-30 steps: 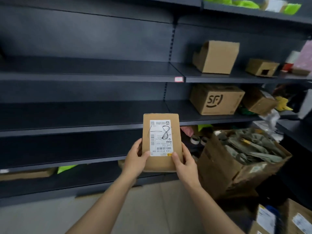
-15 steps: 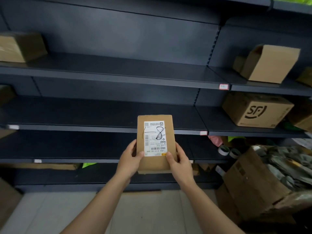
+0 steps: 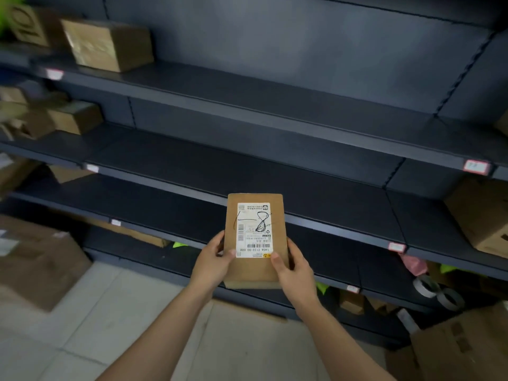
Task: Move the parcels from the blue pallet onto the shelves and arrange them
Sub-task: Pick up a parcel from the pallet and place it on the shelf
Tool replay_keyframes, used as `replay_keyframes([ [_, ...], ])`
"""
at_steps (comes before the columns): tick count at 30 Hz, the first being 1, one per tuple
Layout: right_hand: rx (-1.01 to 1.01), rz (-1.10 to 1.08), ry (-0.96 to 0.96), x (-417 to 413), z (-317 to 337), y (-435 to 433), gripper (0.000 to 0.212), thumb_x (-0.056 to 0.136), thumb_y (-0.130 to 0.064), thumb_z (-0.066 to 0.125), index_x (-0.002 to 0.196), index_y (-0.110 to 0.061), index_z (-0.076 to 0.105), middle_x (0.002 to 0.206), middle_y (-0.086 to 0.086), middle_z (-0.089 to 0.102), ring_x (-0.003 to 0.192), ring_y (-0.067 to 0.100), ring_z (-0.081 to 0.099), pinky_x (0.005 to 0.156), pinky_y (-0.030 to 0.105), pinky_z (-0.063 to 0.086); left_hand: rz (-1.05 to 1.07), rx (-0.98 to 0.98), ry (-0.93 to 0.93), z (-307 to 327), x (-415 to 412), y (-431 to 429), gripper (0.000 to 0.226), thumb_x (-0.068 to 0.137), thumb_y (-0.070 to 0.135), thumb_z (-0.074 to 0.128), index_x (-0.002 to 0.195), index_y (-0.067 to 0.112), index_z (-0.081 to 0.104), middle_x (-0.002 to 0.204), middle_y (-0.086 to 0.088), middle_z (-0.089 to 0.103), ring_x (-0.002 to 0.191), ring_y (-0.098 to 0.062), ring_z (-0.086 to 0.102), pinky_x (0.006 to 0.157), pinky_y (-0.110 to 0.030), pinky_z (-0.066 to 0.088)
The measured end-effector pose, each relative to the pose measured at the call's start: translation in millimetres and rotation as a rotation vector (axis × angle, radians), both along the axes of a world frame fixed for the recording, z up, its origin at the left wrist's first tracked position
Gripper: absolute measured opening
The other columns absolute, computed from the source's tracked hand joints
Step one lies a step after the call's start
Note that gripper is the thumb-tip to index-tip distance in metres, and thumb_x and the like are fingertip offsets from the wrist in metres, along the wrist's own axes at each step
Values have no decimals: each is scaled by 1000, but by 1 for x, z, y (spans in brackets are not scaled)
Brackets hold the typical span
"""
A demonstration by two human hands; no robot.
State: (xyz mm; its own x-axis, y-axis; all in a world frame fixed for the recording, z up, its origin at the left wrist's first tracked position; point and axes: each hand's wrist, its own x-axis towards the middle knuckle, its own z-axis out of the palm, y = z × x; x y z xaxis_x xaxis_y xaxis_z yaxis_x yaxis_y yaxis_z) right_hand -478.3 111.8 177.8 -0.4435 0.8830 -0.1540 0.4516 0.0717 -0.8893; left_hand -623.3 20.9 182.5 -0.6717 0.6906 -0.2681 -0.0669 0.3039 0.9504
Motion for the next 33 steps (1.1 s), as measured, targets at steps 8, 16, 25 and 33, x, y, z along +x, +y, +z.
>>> replay_keyframes([
  [8,-37,195,-105,-70,-17,-4,54,95,-40,55,144,-37,35,126,-15,54,116,9,47,104,40,41,182,-83,-57,-23,-55,-29,51,97,23,55,144,31,39,140,7,49,126,-18,46,102,-41,42],
  [16,-74,322,-156,-158,-42,-27,48,95,-41,55,140,-39,40,116,-18,53,112,7,49,94,33,43,237,-151,-94,-45,-133,-66,47,98,27,53,143,31,42,136,8,53,123,-20,49,102,-40,43],
  [25,-147,294,-230,-272,-78,-69,49,94,-43,54,141,-36,42,130,-7,56,122,17,51,101,41,44,221,-241,-169,-70,-250,-103,44,94,28,58,134,22,41,133,0,52,107,-18,50,92,-34,43],
  [33,-221,249,-241,-366,-114,-87,51,94,-45,54,142,-36,41,131,-6,56,121,19,53,102,48,44,106,-261,-248,-101,-350,-120,51,93,12,58,139,22,39,136,1,51,117,-21,51,94,-32,41],
])
